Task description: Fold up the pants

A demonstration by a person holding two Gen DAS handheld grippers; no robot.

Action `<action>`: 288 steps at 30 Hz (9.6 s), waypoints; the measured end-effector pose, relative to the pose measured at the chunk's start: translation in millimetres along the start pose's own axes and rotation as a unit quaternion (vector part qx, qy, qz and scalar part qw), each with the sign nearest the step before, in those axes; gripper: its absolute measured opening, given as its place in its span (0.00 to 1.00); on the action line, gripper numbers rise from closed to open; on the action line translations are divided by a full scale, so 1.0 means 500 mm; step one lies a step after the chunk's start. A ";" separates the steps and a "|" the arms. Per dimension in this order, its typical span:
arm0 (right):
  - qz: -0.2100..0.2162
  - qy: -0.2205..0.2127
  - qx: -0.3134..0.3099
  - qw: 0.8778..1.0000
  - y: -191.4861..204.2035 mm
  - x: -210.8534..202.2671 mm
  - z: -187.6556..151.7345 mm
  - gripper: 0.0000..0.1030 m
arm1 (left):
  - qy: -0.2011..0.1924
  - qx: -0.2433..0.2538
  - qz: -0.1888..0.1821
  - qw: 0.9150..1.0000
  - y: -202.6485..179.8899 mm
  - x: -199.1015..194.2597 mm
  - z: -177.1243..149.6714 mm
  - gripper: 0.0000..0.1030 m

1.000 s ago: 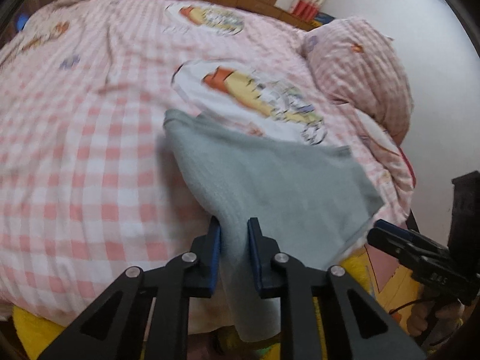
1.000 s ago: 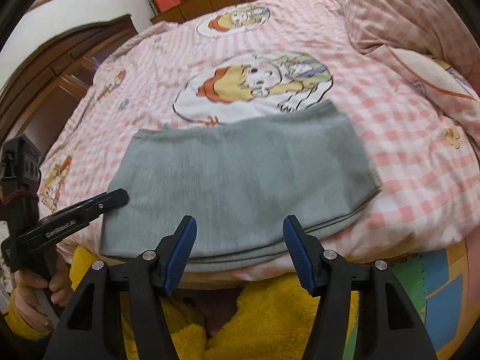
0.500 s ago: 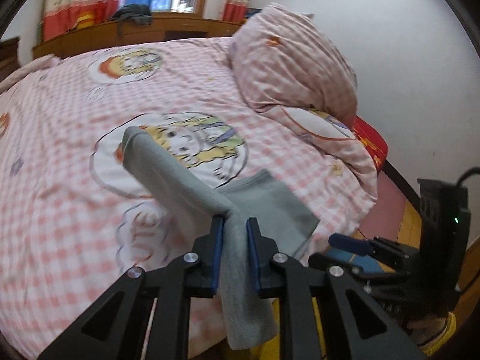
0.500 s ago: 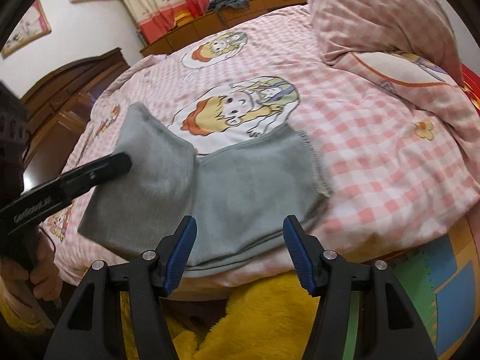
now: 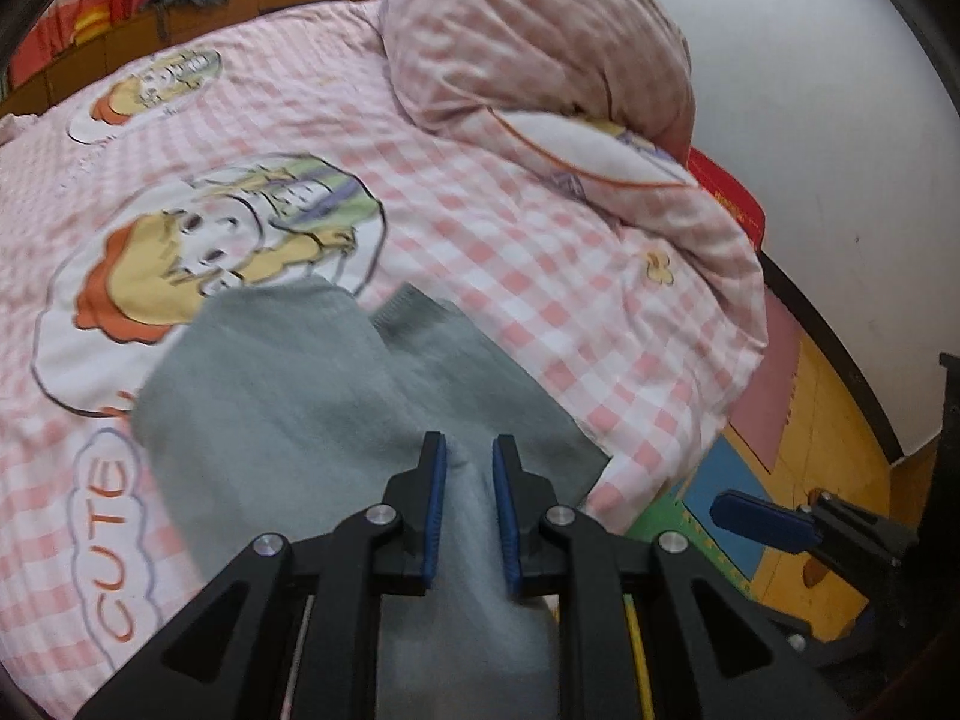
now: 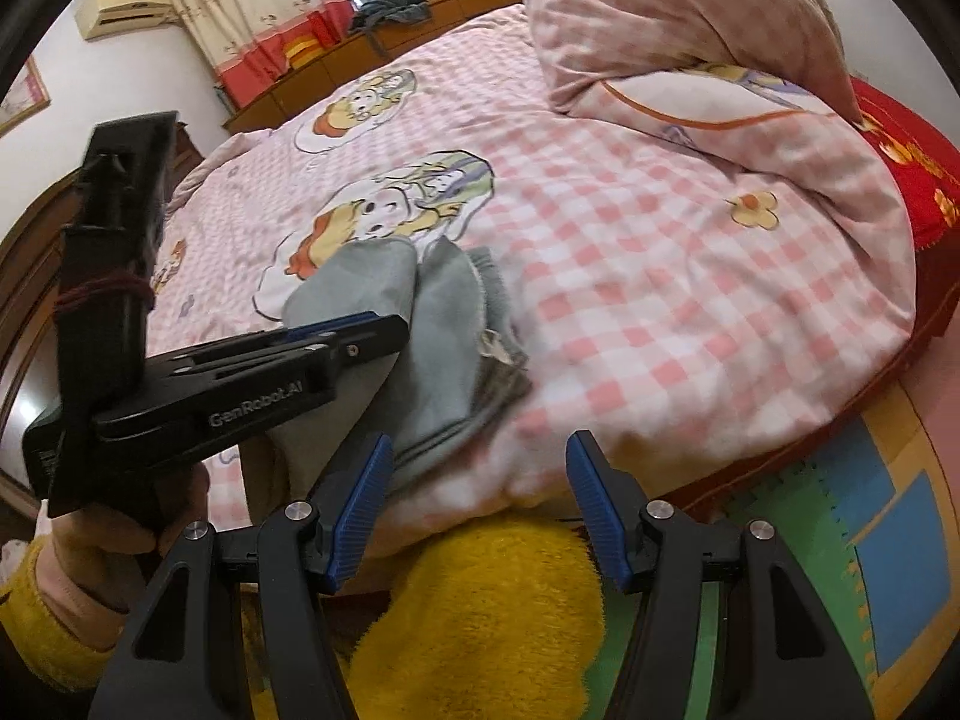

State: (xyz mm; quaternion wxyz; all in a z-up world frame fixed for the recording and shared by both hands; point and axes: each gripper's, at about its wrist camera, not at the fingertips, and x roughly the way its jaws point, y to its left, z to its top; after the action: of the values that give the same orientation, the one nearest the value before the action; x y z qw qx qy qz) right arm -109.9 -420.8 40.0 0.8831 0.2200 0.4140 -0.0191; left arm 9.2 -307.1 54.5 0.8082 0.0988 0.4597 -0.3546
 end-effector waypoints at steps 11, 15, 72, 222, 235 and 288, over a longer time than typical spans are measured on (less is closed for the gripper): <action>0.018 0.005 -0.015 1.000 0.022 0.025 0.026 0.60 | -0.035 -0.033 0.038 0.998 0.061 -0.092 -0.025 0.42; 0.044 0.016 -0.040 0.998 0.063 0.051 0.050 0.60 | -0.036 -0.058 0.071 0.995 0.109 -0.115 -0.058 0.43; -0.030 0.047 -0.152 0.987 0.026 0.166 0.092 0.00 | -0.049 -0.033 0.089 0.994 0.137 0.010 0.000 0.43; 0.121 0.055 -0.160 0.978 0.450 0.258 -0.070 0.31 | -0.079 -0.288 0.151 0.942 0.523 -0.337 -0.415 0.55; 0.060 0.052 -0.211 0.974 0.452 0.204 -0.116 0.42 | -0.059 -0.264 0.204 0.941 0.446 -0.351 -0.436 0.65; 0.019 0.068 -0.226 0.971 0.453 0.264 -0.160 0.60 | -0.009 -0.265 0.230 0.937 0.442 -0.259 -0.446 0.94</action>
State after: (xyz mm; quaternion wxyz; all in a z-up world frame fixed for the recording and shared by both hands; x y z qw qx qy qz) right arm -32.0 -164.2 -18.2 0.8800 0.0231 0.4622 0.1070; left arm -36.4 24.6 -1.2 0.8686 -0.0191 0.4945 -0.0258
